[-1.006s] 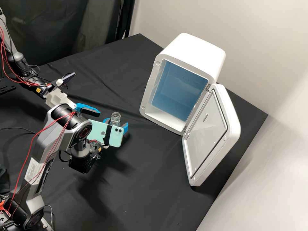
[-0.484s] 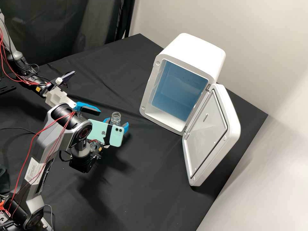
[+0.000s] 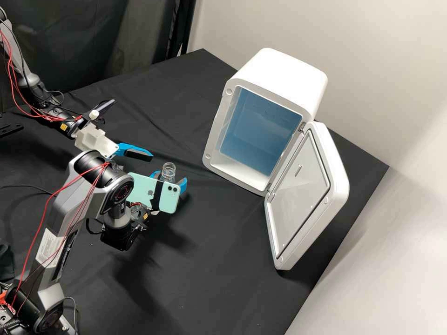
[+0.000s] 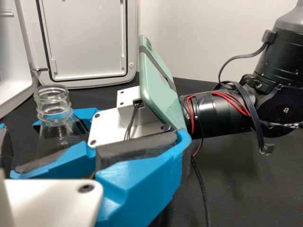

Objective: Place the flask in the incubator

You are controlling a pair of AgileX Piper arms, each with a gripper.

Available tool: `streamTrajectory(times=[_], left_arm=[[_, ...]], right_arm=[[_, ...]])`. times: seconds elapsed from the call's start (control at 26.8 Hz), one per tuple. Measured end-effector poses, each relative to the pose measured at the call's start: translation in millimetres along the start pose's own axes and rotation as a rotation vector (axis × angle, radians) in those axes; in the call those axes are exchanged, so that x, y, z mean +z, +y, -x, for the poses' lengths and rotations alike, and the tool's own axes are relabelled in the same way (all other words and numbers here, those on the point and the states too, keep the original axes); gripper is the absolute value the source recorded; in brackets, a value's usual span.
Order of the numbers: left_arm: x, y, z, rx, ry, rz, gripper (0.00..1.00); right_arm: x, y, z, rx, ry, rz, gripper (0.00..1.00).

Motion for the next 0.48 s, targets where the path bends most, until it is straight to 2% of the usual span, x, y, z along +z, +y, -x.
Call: streamTrajectory(times=[0.07, 0.19, 0.37, 0.41, 0.45, 0.48], left_arm=[[-2.4, 1.6, -0.6, 0.003, -0.003, -0.013, 1.0], [-6.4, 2.7, 0.6, 0.007, -0.002, -0.02, 1.0], [-16.0, 5.5, 3.7, 0.015, 0.006, -0.066, 1.0], [-19.2, 5.7, 4.4, 0.01, 0.021, -0.083, 1.0], [-28.8, 7.5, 6.0, 0.013, 0.073, -0.077, 1.0], [-34.6, 8.1, 6.7, 0.016, 0.104, -0.063, 1.0]], right_arm=[[0.0, 0.0, 0.0, 0.0, 0.0, 0.0, 0.0], [0.1, 0.7, -1.0, 0.003, -0.001, 0.0, 0.0], [0.3, 1.5, -2.3, 0.004, -0.003, 0.001, 0.0], [0.4, 1.6, -2.3, 0.005, -0.005, -0.002, 0.0], [0.1, 1.3, -2.3, 0.002, -0.001, 0.0, 0.0], [0.0, 1.3, -2.3, 0.002, -0.001, 0.0, 0.0]])
